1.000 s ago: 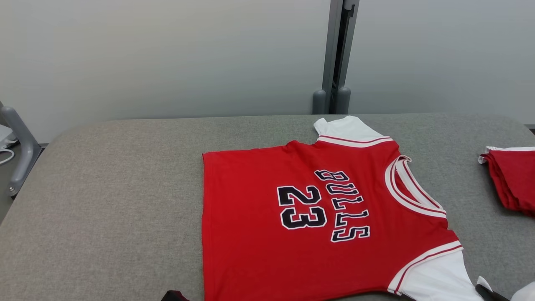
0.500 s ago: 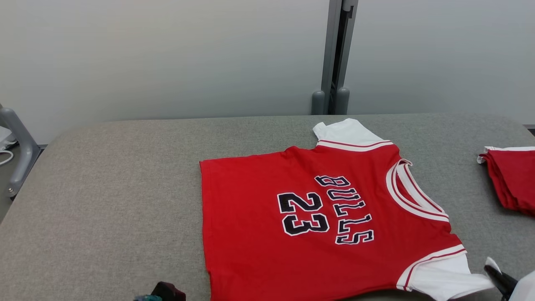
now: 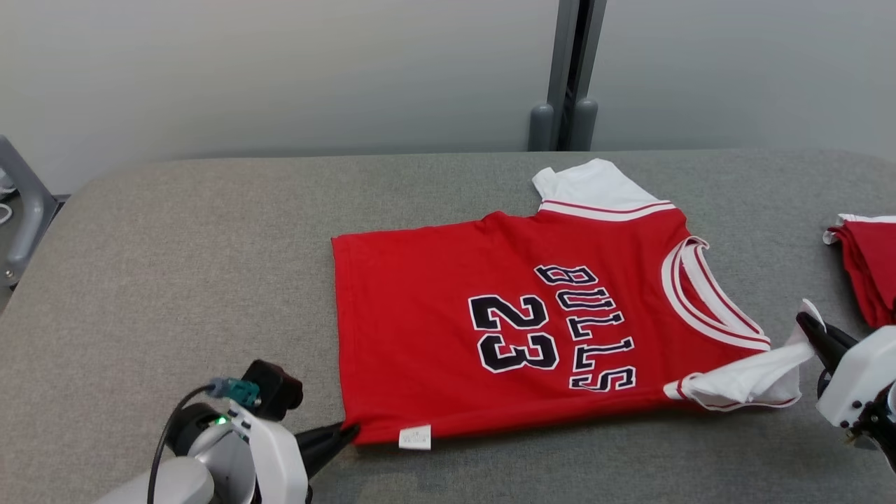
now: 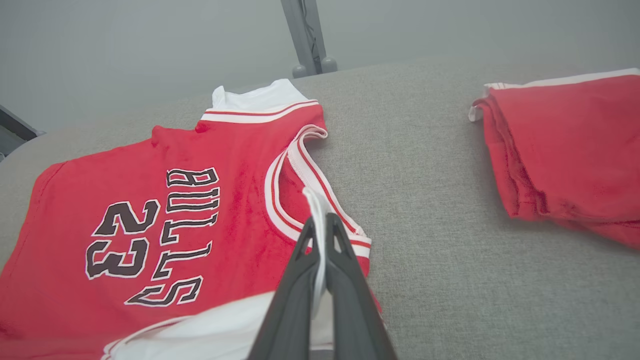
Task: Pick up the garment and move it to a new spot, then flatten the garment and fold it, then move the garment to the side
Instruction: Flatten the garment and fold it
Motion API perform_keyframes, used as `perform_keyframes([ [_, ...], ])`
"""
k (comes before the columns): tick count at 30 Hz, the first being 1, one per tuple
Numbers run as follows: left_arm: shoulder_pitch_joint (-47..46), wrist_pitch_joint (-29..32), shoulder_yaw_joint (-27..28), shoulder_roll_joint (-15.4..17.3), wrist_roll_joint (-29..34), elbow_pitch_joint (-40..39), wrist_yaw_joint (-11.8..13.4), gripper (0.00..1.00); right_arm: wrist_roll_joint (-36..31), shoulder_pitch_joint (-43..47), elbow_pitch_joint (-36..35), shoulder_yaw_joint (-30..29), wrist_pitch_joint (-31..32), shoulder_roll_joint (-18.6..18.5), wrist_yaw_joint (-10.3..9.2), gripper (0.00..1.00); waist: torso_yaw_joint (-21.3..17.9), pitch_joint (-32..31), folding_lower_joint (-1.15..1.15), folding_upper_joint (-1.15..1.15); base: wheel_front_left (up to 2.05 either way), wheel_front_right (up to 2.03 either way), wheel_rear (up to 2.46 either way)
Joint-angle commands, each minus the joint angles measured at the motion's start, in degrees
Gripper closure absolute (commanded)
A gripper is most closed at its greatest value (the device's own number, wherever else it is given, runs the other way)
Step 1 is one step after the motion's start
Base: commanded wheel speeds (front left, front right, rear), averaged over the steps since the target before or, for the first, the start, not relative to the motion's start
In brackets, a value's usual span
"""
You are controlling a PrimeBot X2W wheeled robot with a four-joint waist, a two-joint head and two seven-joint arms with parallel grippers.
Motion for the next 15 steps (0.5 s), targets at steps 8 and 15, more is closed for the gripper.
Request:
perform_keyframes([
  [8,-9.11,4.61,1.27,-0.09,-6.83,0.18,-0.08,1.0,-2.98,-11.73,5.95,7.07,-3.99,0.19,-0.02,1.0,0.35,5.7,0.0,0.0,0.0,0.0,0.0],
  [15,-13.32,6.02,1.53,-1.69,-11.26,3.69,-0.08,1.0,-3.77,-19.27,13.26,13.62,-9.16,-0.34,-0.02,1.0,0.42,8.28,0.0,0.0,0.0,0.0,0.0],
])
